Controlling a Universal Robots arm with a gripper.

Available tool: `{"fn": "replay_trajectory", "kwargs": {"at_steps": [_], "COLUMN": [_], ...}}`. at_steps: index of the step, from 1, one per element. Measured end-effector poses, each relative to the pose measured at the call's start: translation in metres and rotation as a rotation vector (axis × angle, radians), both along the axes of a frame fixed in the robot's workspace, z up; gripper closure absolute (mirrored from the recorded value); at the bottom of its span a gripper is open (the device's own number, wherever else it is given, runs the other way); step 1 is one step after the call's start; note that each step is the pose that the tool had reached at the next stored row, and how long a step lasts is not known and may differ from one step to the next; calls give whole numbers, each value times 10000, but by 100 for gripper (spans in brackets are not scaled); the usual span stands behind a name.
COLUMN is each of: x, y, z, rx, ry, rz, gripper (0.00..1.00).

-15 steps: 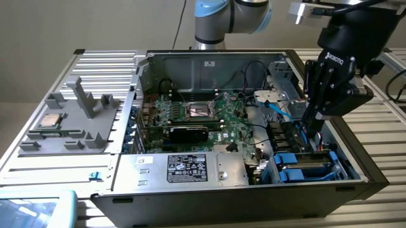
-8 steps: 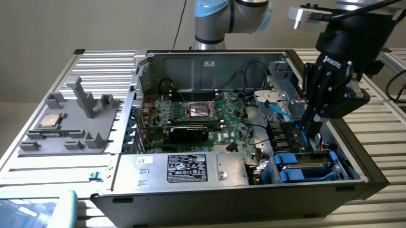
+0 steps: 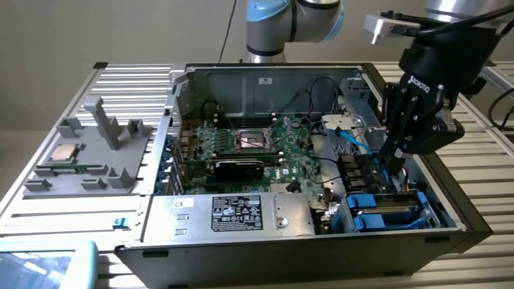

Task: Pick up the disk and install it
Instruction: 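Insert the first disk wire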

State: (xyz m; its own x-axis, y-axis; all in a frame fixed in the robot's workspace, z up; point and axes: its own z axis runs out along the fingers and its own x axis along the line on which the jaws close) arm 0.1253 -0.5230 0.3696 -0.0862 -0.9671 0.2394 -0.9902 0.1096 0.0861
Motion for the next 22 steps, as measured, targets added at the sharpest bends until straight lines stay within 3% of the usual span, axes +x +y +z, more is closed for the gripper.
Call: {"fn": "replay_trajectory", "kwargs": {"at_steps": [2, 6, 9, 13, 14, 15, 22], "x": [0, 0, 0, 0, 0, 0, 0], "y": [-11, -16, -17, -19, -20, -21, -24], "z": [-6, -27, -30, -31, -31, -31, -31], "rx": [40, 194, 276, 356, 372, 384, 406], "ry": [0, 0, 0, 0, 0, 0, 0], "rz": [-11, -28, -44, -72, -78, -82, -89], "gripper": [75, 75, 75, 75, 75, 84, 84]}}
